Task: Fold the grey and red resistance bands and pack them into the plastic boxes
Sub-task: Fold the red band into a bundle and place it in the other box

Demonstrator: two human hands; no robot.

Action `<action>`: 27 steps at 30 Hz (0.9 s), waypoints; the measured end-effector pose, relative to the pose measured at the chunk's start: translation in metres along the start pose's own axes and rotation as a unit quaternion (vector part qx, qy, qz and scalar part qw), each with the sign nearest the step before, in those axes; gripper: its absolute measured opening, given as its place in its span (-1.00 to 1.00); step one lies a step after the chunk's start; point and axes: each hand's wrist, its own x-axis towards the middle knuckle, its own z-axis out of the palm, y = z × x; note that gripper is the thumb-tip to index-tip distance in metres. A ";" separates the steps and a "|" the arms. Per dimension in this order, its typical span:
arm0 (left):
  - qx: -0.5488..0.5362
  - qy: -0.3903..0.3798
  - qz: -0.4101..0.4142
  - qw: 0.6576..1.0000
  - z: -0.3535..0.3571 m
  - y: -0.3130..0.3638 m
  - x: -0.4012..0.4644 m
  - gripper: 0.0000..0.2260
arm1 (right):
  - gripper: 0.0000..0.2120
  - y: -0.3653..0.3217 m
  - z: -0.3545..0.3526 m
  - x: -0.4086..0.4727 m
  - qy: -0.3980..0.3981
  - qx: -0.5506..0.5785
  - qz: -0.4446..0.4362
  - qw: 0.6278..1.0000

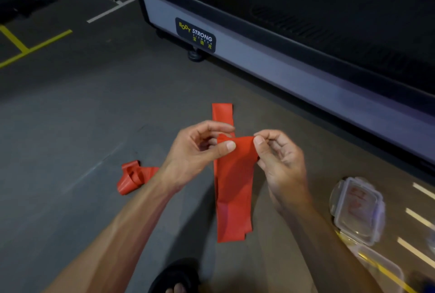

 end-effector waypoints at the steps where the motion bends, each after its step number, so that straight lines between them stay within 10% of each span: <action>1: 0.004 0.013 -0.001 1.000 0.002 0.002 -0.001 -0.77 | -0.88 0.000 0.000 0.000 0.007 0.004 0.006 1.000; 27: 0.128 -0.015 0.045 0.991 0.020 0.180 -0.091 -0.78 | -0.89 -0.165 0.012 -0.104 0.032 -0.066 -0.001 0.997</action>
